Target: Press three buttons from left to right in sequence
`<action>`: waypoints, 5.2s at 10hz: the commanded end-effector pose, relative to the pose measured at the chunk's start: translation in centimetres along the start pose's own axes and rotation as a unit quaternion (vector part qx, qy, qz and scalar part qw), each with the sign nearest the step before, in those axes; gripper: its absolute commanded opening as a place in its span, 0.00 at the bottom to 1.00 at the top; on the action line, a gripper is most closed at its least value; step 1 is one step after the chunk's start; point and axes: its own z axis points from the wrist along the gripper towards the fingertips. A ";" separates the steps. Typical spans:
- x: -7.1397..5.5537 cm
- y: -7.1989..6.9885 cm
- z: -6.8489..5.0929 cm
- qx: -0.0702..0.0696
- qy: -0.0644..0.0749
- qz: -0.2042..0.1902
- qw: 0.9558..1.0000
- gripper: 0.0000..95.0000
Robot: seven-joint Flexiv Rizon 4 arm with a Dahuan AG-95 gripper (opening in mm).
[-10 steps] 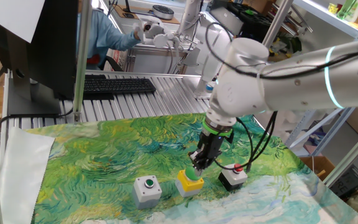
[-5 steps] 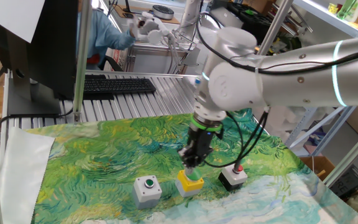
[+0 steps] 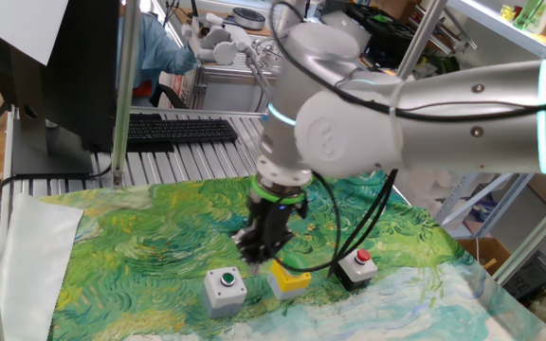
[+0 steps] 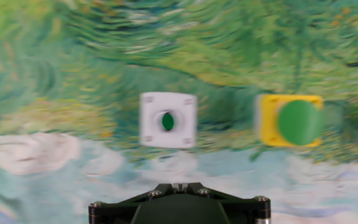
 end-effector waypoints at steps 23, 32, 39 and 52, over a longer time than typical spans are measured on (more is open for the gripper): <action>-6.9 -1.2 4.4 -0.007 -0.036 0.039 0.999 0.00; -7.0 -0.9 5.2 -0.004 -0.034 0.043 0.998 0.00; -6.7 -0.6 7.1 0.003 -0.034 0.046 0.998 0.00; -6.7 -0.8 7.5 0.008 -0.010 0.051 0.999 0.00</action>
